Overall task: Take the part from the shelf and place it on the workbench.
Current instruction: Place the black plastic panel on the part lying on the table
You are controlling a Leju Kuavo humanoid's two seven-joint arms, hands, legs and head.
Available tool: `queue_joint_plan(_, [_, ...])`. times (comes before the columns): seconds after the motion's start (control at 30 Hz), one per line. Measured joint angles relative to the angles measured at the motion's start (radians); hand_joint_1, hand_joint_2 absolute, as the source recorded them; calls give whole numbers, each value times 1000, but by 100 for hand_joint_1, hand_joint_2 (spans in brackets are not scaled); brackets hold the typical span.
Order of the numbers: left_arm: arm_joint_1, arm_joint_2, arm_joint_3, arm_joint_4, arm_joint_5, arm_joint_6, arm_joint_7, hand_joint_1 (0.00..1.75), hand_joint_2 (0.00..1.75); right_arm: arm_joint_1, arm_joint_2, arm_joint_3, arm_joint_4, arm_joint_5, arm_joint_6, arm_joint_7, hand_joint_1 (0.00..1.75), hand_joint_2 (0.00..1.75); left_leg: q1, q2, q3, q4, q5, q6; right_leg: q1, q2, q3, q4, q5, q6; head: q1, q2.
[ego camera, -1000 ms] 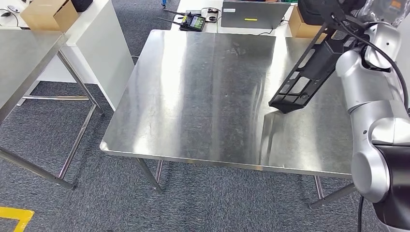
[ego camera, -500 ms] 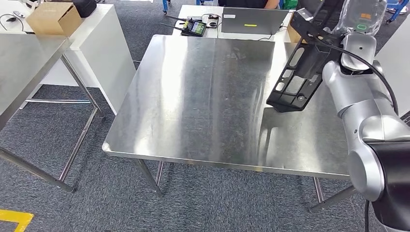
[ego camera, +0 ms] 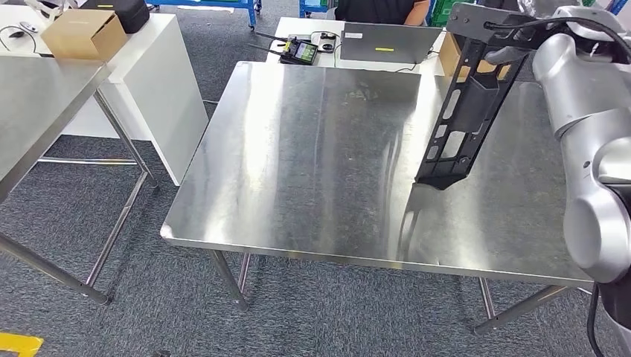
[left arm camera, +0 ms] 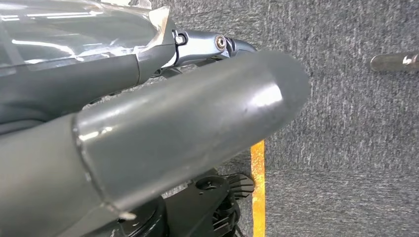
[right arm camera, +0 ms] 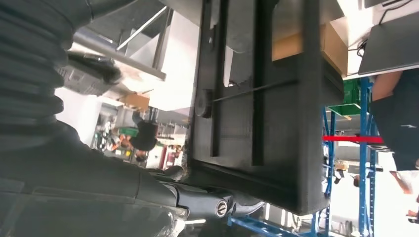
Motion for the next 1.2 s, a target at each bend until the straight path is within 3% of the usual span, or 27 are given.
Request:
queue_joint_plan(0.1, [-2, -1, 0, 0, 1, 4, -14, 0, 0, 9, -6, -11, -9, -6, -136, 26, 0, 175, -2, 1, -10, 5, 3, 5, 0, 2, -4, 2, 3, 5, 0, 0])
queue_joint_plan(0.2, [0, -4, 0, 0, -3, 14, -21, 0, 0, 65, -8, -11, -25, 17, -382, 79, 0, 175, -3, -3, -15, 6, 4, 5, 1, 0, -8, 2, 3, 6, 0, 0])
queue_joint_plan(0.33, [3, -7, 0, 0, -22, 20, -22, 0, 0, 181, -32, -17, -70, 70, -805, 139, 0, 175, -4, -7, -23, 6, 4, 5, 0, -4, -13, 0, 3, 6, 0, 0])
queue_joint_plan(0.4, [6, -9, 0, 0, -27, 22, -21, 0, 0, 229, -49, -25, -86, 75, -889, 140, 0, 175, -4, -8, -27, 6, 4, 6, -1, -5, -15, -1, 3, 6, 0, 0])
queue_joint_plan(0.53, [9, -10, 0, 0, -37, 23, -19, 0, 0, 334, -69, -77, -205, 123, -947, 104, 0, 175, -5, -7, -32, 6, 4, 6, -3, -5, -19, -2, 4, 6, 0, 0])
queue_joint_plan(0.77, [9, -12, -1, 0, -53, 26, -17, 0, 0, 428, -56, -255, -568, 168, -971, -65, 0, 175, -2, -10, -40, 6, 4, 6, -2, -8, -26, -1, 4, 6, 0, 0])
queue_joint_plan(0.9, [9, -13, -2, 0, -59, 25, -16, 0, 0, 423, 12, -395, -707, 116, -972, -339, 0, 175, -2, -7, -43, 6, 4, 6, -3, -7, -30, 1, 4, 6, -1, 0])
queue_joint_plan(1.0, [9, -14, -4, 0, -63, 26, -14, 0, 0, 396, 77, -499, -759, 78, -972, -494, 0, 175, -2, -8, -43, 6, 5, 6, -2, -7, -31, 1, 4, 6, 0, 0])
queue_joint_plan(1.07, [9, -15, -7, 1, -66, 26, -13, 0, 0, 385, 113, -553, -780, 64, -972, -543, 0, 175, -1, -9, -43, 6, 5, 6, -2, -8, -31, 2, 4, 6, 0, 0])
queue_joint_plan(1.2, [9, -17, -9, 1, -67, 27, -12, 0, 0, 382, 150, -606, -801, 59, -972, -559, 0, 175, -1, -9, -43, 6, 6, 6, -2, -7, -31, 2, 4, 6, 0, 0])
